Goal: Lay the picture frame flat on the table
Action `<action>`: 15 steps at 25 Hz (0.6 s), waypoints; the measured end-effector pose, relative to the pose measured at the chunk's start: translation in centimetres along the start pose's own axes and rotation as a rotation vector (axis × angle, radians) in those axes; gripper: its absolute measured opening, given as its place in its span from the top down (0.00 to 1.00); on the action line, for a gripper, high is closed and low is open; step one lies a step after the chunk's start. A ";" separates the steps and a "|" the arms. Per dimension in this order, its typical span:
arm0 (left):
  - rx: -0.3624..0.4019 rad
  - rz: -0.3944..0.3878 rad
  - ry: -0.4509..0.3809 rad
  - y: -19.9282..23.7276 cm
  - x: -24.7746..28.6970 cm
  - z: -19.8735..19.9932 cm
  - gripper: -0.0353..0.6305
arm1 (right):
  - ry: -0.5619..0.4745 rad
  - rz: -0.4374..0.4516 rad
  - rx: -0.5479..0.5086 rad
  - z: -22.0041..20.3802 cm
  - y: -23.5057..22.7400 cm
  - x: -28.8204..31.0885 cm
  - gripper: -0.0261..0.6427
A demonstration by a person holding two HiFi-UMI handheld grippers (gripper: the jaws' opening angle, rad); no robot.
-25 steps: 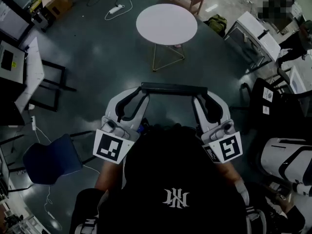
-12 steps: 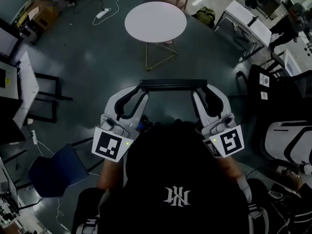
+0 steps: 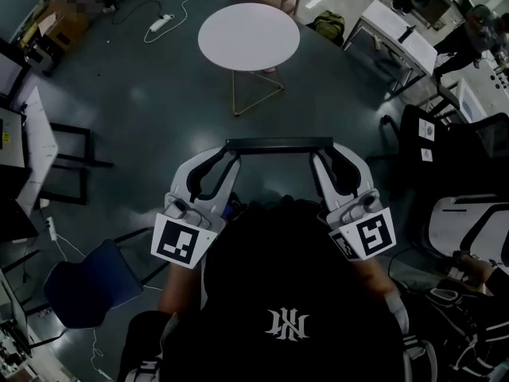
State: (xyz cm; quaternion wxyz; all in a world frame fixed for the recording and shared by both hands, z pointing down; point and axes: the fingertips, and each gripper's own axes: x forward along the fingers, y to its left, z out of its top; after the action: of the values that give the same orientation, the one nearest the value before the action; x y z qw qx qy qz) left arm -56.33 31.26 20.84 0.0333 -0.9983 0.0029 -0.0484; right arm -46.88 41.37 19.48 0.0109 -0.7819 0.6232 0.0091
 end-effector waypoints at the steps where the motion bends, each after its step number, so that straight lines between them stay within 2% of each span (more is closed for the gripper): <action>1: -0.004 0.002 0.001 0.1 0.0 -0.1 0.84 | 0.006 0.003 0.000 -0.2 0.0 0.2 0.86; 15: -0.038 0.000 0.020 2.5 -0.2 -1.8 0.84 | 0.061 0.021 0.010 -1.5 0.9 2.5 0.86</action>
State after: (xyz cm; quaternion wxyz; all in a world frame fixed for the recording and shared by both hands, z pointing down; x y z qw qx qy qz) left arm -56.74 28.66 22.41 0.0142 -0.9982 0.0042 -0.0582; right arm -47.20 38.65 20.86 -0.0045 -0.7753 0.6314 -0.0178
